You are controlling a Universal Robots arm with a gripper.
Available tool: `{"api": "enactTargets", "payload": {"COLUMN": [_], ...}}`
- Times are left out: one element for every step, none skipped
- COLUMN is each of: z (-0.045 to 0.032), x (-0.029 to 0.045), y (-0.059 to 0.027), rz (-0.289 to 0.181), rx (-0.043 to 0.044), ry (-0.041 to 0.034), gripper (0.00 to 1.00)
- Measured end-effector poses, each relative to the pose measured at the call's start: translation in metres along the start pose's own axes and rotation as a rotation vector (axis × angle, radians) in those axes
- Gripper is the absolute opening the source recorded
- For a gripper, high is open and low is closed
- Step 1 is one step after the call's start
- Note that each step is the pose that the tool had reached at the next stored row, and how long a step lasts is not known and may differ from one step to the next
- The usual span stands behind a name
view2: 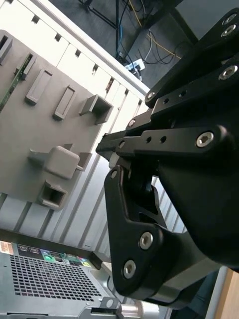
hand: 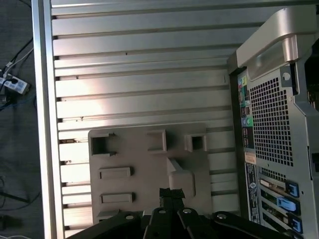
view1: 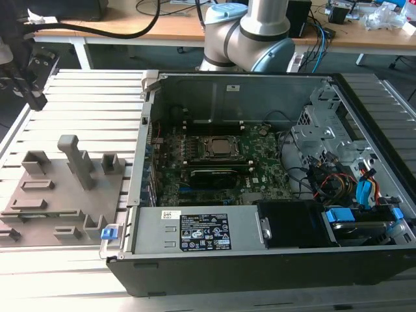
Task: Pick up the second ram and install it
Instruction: 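Reach for the second ram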
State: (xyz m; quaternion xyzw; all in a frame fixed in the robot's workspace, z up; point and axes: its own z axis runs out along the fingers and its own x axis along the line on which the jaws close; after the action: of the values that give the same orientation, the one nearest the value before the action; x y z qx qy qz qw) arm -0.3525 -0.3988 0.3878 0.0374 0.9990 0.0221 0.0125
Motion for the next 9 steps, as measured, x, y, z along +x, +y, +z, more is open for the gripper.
{"api": "enactTargets", "payload": {"z": [0.0,0.0001,0.0002,0.0003,0.0003,0.0004,0.0005,0.0006,0.0006], "x": [0.0013,0.0026,0.0038,0.0053,0.0071,0.0086,0.0115,0.0131,0.0167], "y": [-0.0001,-0.0002,-0.0003,-0.0004,-0.0006,-0.0007,-0.0009,-0.001,-0.0013], "rz": [0.0,0.0,0.0,0.0,0.0,0.0,0.0,0.0,0.0], "rx": [0.0,0.0,0.0,0.0,0.0,0.0,0.0,0.0,0.0001], "ry": [0.0,0.0,0.0,-0.0001,0.0,0.0,0.0,-0.0001,0.0001], "gripper": [0.11,0.11,0.11,0.11,0.11,0.11,0.11,0.11,0.11]}}
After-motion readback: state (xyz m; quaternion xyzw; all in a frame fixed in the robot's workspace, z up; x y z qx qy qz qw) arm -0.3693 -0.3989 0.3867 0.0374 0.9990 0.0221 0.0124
